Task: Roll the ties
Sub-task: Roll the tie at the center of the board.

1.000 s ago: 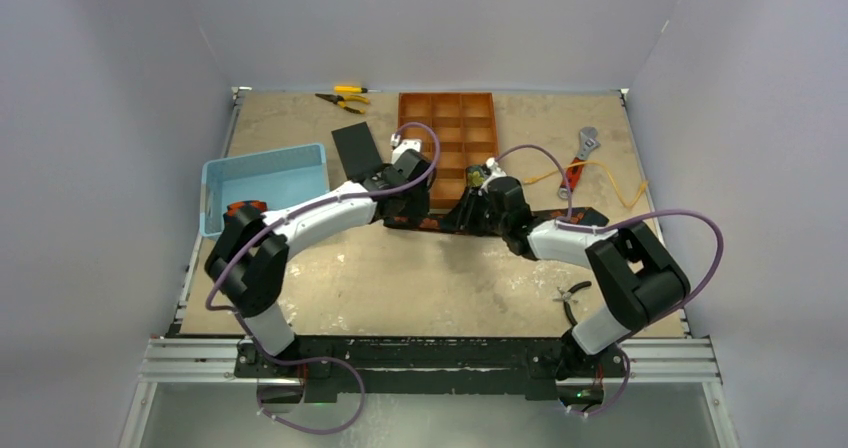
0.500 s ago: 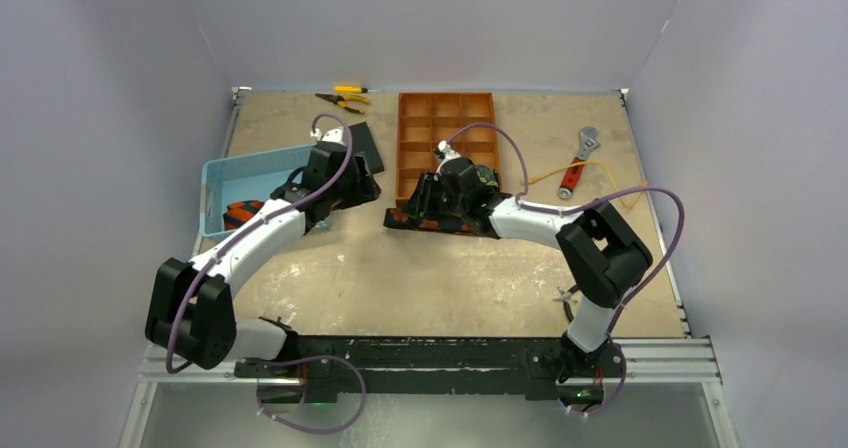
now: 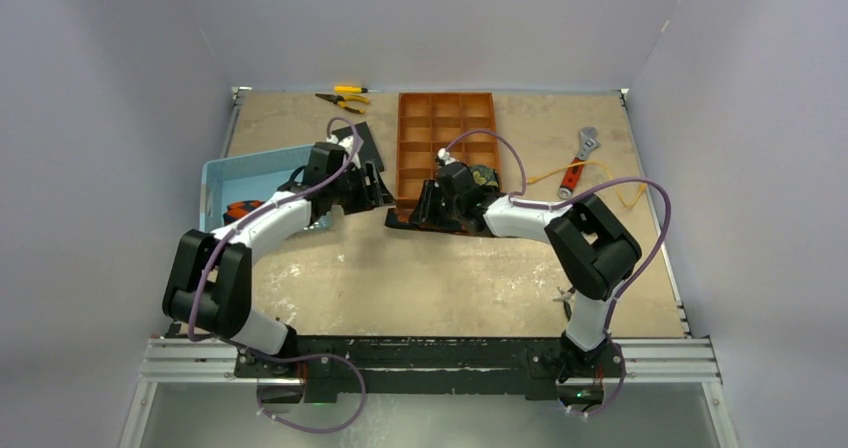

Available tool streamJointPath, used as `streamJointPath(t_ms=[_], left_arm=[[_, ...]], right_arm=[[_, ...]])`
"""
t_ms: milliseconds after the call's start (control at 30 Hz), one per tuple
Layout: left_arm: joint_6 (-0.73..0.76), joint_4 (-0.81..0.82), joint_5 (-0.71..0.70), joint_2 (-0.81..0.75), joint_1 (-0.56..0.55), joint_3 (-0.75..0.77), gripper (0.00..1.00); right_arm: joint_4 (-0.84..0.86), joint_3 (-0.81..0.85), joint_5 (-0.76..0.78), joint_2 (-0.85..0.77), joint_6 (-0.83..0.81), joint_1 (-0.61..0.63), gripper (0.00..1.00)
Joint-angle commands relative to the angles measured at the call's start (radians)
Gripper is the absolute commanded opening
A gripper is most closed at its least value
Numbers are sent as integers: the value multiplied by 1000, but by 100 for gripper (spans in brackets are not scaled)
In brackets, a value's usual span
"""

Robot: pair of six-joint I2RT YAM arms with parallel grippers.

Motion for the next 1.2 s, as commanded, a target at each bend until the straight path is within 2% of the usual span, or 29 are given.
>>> streamJointPath(t_ms=[0,200,433,900,1167], left_arm=[[47,58,99,42,10,13,60],[103,40,159,110,11,47,60],[94,81,192,152,22,58,60],[62,129,299,265,41,99,59],[78,123,330,287,41,101,50]], right_arm=[[9,-2,5,-3,-5,-15,32],[95,-56,-84,-2,-13,-67,28],[211,-87,-214,46,-5,-92,26],[391,-168,-280,85,4,-120,23],[418,-155,-305,87,18,-122,22]])
